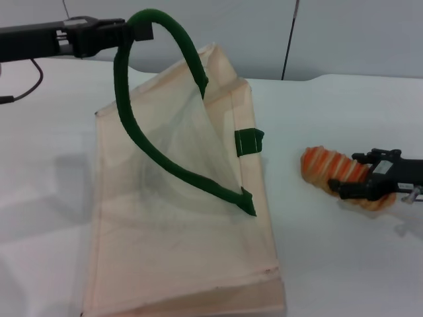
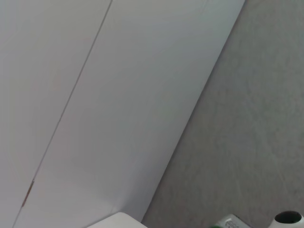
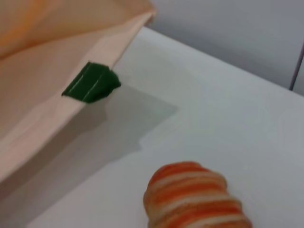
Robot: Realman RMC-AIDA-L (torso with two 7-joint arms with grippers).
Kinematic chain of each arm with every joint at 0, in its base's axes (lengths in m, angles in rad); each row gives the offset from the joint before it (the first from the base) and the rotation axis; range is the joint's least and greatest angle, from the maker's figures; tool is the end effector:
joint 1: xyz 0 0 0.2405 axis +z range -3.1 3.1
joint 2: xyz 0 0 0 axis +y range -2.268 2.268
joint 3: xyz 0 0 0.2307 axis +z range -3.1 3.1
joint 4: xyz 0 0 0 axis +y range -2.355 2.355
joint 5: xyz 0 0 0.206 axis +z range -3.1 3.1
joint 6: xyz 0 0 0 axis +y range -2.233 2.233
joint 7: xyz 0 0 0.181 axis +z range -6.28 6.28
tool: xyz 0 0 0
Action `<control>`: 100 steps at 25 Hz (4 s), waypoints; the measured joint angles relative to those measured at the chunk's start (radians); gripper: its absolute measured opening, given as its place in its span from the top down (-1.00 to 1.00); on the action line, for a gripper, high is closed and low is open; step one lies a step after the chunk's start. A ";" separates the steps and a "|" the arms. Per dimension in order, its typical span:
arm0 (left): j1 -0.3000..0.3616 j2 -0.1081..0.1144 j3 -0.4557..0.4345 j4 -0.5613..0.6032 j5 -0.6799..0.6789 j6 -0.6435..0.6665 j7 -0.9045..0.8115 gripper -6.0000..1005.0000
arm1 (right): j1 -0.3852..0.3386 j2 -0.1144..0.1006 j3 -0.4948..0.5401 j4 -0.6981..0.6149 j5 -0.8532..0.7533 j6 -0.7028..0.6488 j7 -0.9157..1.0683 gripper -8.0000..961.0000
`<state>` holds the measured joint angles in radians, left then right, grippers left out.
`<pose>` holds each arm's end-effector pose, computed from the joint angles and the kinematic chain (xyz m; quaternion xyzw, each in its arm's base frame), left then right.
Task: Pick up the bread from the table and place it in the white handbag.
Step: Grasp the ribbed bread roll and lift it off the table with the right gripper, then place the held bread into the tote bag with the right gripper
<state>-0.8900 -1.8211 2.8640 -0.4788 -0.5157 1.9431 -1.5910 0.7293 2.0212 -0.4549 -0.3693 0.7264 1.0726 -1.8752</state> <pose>-0.1754 0.3721 0.0968 -0.8864 -0.2698 -0.3691 0.0733 0.2885 0.3819 -0.0434 -0.9433 0.2283 0.0434 0.2371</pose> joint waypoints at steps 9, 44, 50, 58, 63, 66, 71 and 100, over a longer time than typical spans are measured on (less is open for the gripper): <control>0.000 0.000 0.000 0.001 -0.004 0.001 0.001 0.68 | -0.001 -0.001 -0.025 -0.005 0.022 0.003 -0.011 -0.86; -0.053 0.000 0.000 0.005 0.015 -0.007 -0.003 0.66 | 0.122 0.002 -0.065 -0.028 0.161 0.339 -0.079 -0.08; -0.068 -0.002 0.000 0.007 0.016 -0.007 -0.001 0.66 | 0.168 0.003 -0.090 0.027 0.159 0.282 -0.070 0.04; -0.070 -0.004 0.000 0.009 0.016 -0.007 0.003 0.65 | 0.241 0.008 -0.109 0.136 0.169 0.223 -0.064 0.13; -0.073 -0.005 0.000 0.010 0.016 -0.007 0.004 0.65 | 0.263 0.008 -0.104 0.179 0.175 0.185 -0.063 0.20; -0.073 -0.005 0.000 0.010 0.014 -0.008 0.004 0.65 | 0.271 0.008 -0.102 0.191 0.185 0.187 -0.063 0.21; -0.073 -0.006 0.000 0.010 0.012 -0.009 0.005 0.65 | 0.275 0.008 -0.108 0.194 0.186 0.194 -0.064 0.21; -0.064 -0.006 -0.002 0.008 0.007 -0.013 0.004 0.63 | 0.195 0.000 -0.100 0.136 0.212 0.117 -0.038 -0.86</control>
<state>-0.9537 -1.8268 2.8624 -0.4703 -0.5091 1.9303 -1.5873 0.9242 2.0212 -0.5552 -0.2332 0.9383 1.1900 -1.9134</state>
